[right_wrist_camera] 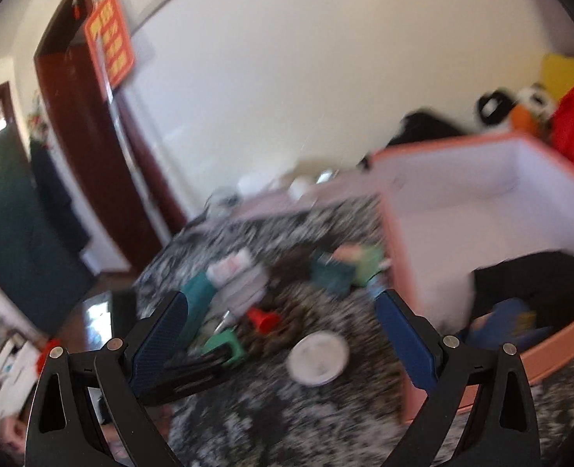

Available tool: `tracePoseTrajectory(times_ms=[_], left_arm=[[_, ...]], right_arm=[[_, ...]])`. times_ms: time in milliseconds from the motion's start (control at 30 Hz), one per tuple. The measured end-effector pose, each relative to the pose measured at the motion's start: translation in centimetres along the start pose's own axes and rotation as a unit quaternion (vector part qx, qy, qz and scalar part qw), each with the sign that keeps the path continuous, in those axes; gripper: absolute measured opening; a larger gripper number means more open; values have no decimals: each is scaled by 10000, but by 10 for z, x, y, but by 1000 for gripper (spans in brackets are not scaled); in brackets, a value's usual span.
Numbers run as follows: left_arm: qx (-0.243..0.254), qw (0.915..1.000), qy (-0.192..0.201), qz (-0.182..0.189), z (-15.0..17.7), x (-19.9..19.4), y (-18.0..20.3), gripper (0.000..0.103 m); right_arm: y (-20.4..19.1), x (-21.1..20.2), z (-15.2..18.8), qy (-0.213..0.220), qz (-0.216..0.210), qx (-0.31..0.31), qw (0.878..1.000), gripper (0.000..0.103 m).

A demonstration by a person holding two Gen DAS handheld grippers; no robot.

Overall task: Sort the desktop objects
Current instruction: 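Grasp the green tape measure with the left gripper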

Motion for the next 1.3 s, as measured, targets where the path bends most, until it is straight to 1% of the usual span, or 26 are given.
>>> tracePoseTrajectory(times_ms=[67,100,167,233,333,400,467,500,567,767,867,933,1000,1100,1167,1200,1300], left_arm=[[184,9997,-20,-127,4,8,6,102],[262,9995,-29,-172,5,12,8,102],[410,9988,-46,-256,8,19,14,102],[539,9979,0,-359,9,25,17,102],[721,9963,145,-449,10,28,22,102],[767,9960,180,-421,9,29,23,102],[779,9962,172,-340,6,26,24,90],[784,9963,167,-297,5,24,25,70],[824,9957,164,-380,2,22,27,70],[927,9953,63,-280,8,17,22,70],[924,9952,81,-317,10,10,12,70],[901,9954,94,-327,11,6,3,70],[872,9956,91,-324,12,4,-6,70],[839,9960,88,-300,15,3,-20,70],[842,9960,117,-287,16,2,-26,70],[847,9959,124,-285,17,2,-28,70],[856,9958,138,-278,17,2,-30,70]], right_arm=[[-4,19,5,-303,-18,-80,9995,101],[-6,25,7,-364,145,-193,9990,101],[-10,32,9,-414,397,-457,9973,101],[-12,34,11,-432,562,-633,9955,101],[-20,39,16,-451,981,-1140,9876,101],[-22,43,19,-522,1111,-1360,9831,101],[-24,47,22,-600,1217,-1561,9784,101],[-24,48,23,-625,1235,-1589,9776,101],[-24,49,24,-650,1286,-1620,9762,101],[-21,52,25,-624,1459,-1792,9709,101],[-23,58,26,-653,1553,-1869,9678,101],[-30,62,27,-652,1546,-1988,9656,101],[-44,65,30,-586,1280,-2188,9656,101],[-64,72,36,-623,946,-2405,9640,101],[-68,82,42,-845,894,-2321,9649,101],[-65,89,45,-1013,933,-2201,9657,101],[-41,111,51,-1520,916,-1585,9713,101]])
Point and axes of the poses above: each gripper's, at about its wrist camera, not at the fingertips, and x roughly the way its jaws point, y to its right, z to its underside, the point moved 1 cm from there along x, roughly the way its jaws point, and after that the axes turned 7 degrees about -x, right-handed, at the moved point
